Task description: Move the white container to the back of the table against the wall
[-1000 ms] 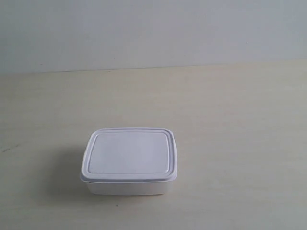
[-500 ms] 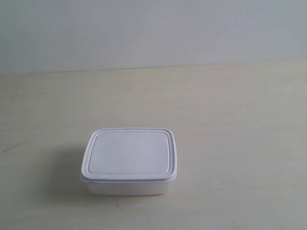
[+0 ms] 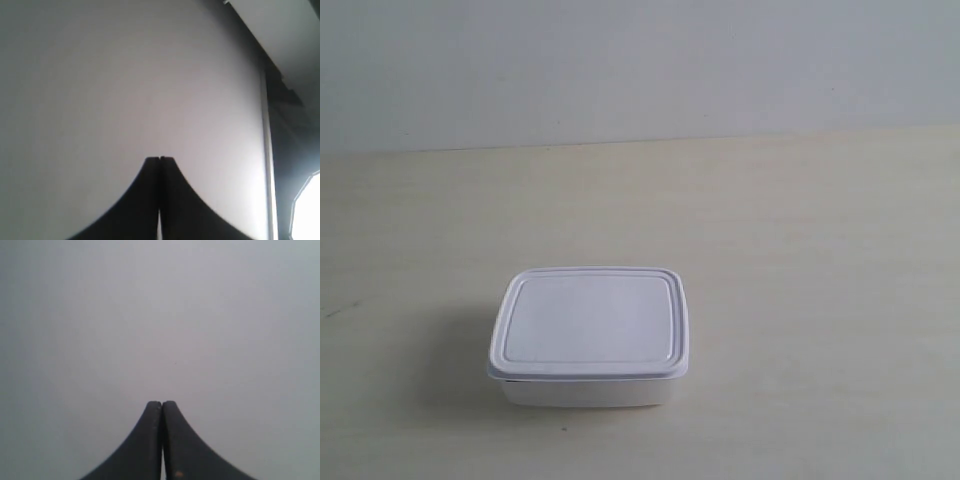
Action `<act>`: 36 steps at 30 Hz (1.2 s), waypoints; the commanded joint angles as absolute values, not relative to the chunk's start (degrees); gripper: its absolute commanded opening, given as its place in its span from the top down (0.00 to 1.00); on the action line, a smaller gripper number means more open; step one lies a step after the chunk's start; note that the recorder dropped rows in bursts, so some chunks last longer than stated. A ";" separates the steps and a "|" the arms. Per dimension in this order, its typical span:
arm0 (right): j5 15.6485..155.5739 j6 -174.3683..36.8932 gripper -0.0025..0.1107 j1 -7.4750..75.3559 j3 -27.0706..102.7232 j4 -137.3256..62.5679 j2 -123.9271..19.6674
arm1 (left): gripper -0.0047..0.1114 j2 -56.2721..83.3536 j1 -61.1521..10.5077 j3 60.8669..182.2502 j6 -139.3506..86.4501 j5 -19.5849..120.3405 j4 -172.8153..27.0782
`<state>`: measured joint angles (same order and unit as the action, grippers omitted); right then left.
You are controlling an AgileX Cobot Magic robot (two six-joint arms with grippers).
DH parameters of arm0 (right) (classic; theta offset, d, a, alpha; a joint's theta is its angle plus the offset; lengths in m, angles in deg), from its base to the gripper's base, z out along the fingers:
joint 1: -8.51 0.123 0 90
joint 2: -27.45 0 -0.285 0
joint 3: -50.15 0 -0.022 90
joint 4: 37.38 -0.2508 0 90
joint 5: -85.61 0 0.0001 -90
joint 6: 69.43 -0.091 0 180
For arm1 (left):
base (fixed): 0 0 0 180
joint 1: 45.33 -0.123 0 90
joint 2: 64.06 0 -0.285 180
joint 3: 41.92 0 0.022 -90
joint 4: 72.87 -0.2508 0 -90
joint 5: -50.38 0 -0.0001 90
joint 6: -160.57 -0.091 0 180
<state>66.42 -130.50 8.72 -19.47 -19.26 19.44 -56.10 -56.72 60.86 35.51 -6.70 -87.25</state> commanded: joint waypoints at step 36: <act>52.92 -191.32 0.98 8.51 17.43 62.20 -13.59 | 0.96 -25.91 -50.62 104.38 102.24 17.91 -172.14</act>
